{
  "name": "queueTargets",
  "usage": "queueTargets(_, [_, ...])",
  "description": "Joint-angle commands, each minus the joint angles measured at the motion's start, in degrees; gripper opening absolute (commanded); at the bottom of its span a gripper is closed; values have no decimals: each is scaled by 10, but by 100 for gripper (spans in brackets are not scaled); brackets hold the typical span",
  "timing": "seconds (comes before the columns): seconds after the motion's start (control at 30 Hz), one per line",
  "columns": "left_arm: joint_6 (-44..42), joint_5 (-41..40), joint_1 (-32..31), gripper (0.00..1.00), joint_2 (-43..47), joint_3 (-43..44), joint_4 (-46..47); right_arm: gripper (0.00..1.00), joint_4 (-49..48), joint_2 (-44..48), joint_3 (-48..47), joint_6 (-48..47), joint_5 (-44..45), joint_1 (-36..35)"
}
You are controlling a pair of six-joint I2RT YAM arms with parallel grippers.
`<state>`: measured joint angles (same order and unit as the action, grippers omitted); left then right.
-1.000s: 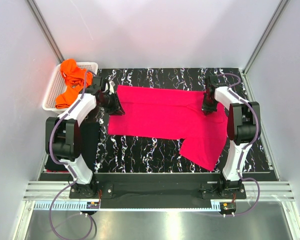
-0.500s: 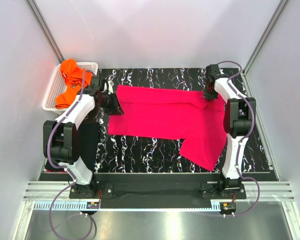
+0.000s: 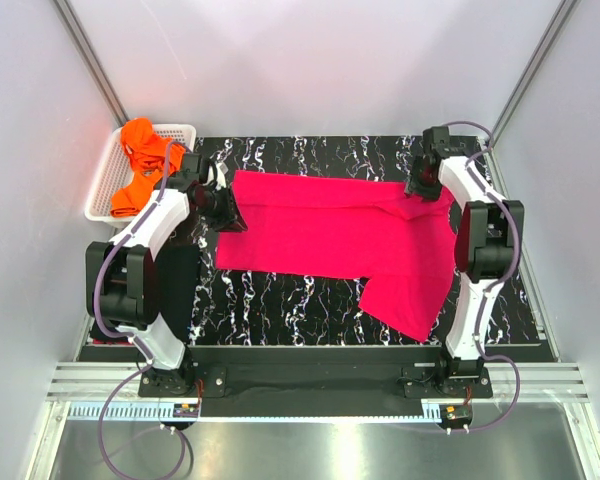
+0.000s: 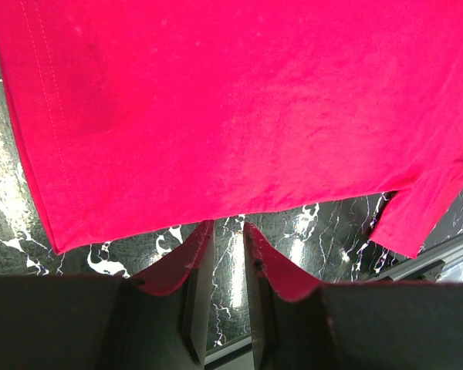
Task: Fold and stack the t-shirts
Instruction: Fold the tshirt
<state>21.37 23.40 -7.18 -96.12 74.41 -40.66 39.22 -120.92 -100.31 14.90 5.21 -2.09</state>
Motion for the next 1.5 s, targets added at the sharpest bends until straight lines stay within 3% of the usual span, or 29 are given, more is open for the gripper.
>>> queueTargets(0.0, [-6, 5, 1, 26, 8, 6, 4, 52, -45, 70, 69, 30, -88, -2])
queueTargets(0.07, [-6, 7, 1, 26, 5, 11, 4, 50, -56, 86, 100, 41, -103, 0])
queueTargets(0.2, [-6, 13, 1, 26, -1, 9, 4, 33, -88, 103, 157, 56, -128, 0])
queueTargets(0.27, [-7, 14, 1, 26, -1, 9, 4, 33, -94, 97, 168, 62, -131, 0])
queueTargets(0.37, [-10, 12, 2, 26, 1, 13, 3, 34, -98, 90, 178, 68, -135, 0])
queueTargets(0.57, [-13, 11, 3, 26, 0, 17, 0, 47, -128, 82, 200, 86, -138, 13])
queueTargets(0.77, [-15, 13, 4, 26, -3, 20, -5, 51, -153, 63, 197, 92, -139, 41])
queueTargets(1.1, [-15, 13, 6, 26, -6, 21, -6, 54, -173, 36, 166, 92, -158, 45])
queueTargets(1.47, [-15, 14, 7, 25, -7, 21, -6, 50, -216, 18, 153, 107, -227, 45])
